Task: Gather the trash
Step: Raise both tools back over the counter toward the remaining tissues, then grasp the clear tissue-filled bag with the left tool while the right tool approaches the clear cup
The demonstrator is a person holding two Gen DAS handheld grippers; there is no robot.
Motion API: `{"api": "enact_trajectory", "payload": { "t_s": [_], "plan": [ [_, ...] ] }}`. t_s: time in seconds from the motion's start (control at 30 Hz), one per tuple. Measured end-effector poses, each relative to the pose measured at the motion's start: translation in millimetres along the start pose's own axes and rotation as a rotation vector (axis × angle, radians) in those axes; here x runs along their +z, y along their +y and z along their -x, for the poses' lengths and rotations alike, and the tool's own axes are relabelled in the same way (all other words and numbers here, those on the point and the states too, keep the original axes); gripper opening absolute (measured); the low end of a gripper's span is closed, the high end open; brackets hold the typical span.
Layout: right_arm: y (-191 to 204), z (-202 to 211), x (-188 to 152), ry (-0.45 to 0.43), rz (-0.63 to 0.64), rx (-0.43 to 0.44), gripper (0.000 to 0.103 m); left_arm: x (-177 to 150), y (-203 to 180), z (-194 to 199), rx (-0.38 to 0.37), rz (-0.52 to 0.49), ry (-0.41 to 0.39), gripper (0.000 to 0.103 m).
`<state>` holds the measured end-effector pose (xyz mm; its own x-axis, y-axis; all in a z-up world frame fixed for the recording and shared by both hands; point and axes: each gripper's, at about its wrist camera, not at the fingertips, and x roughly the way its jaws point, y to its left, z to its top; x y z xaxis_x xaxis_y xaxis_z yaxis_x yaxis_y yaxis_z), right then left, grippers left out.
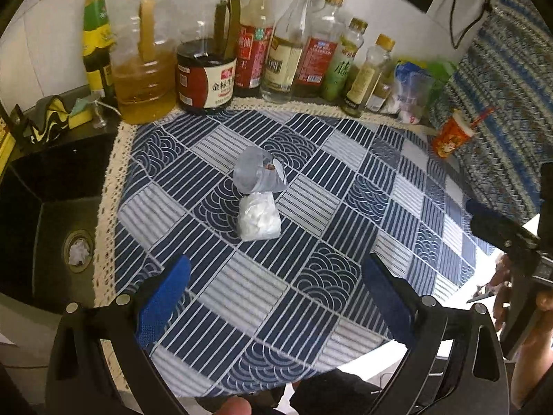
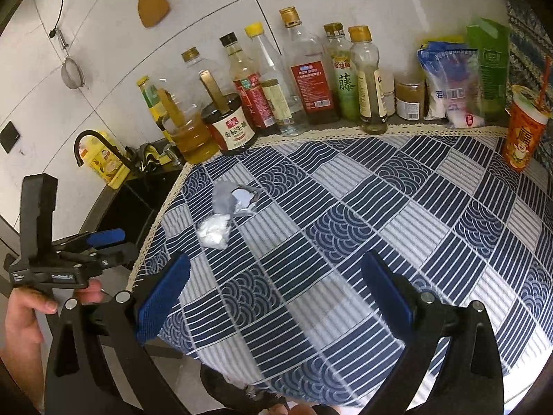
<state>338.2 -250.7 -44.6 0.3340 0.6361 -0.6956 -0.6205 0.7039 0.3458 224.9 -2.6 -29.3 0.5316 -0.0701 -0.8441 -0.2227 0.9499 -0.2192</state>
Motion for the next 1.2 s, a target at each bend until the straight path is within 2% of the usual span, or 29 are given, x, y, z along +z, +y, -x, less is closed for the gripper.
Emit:
{"api": "enact_trajectory", "payload": {
  "t_s": [0.13,0.3,0.53,0.87,0.9,0.97,1.03,1.1,1.17,1.2],
  "plan": [
    [-14.1,-12.0,6.8,0.022,0.008,0.011,0.098,8.4,-4.4,-27.3,0.025,0.017,0.038,0.096],
    [-30.0,-28.1,12.2,0.051,0.010,0.019,0.098,18.1,-2.6,-59.6,0.102,0.038,0.078,0.096],
    [-47.5,-44.6,16.9,0.098,0.028,0.043,0.098,31.0,0.0,-93.4,0.139,0.048,0.119,0.096],
    [-66.2,-49.9,19.4,0.121,0.028,0.067,0.098,34.5,7.9,-127.4,0.190,0.082,0.191,0.094],
    [-67.3,-50.1,19.2,0.123,0.029,0.072,0.098,34.3,8.2,-128.6,0.193,0.086,0.191,0.092],
    [-69.1,-51.2,19.2,0.130,0.034,0.080,0.098,34.4,6.7,-131.3,0.197,0.079,0.195,0.078],
    [-70.3,-52.6,19.5,0.138,0.040,0.084,0.098,34.1,5.5,-133.7,0.197,0.077,0.199,0.069],
    [-70.9,-53.8,20.3,0.142,0.044,0.087,0.098,33.6,3.9,-134.2,0.193,0.077,0.198,0.065],
    [-71.3,-55.5,21.9,0.148,0.053,0.090,0.098,33.4,2.4,-134.9,0.187,0.074,0.200,0.051],
    [-71.2,-56.6,22.9,0.152,0.059,0.093,0.098,33.4,2.8,-135.5,0.185,0.076,0.203,0.048]
  ]
}}
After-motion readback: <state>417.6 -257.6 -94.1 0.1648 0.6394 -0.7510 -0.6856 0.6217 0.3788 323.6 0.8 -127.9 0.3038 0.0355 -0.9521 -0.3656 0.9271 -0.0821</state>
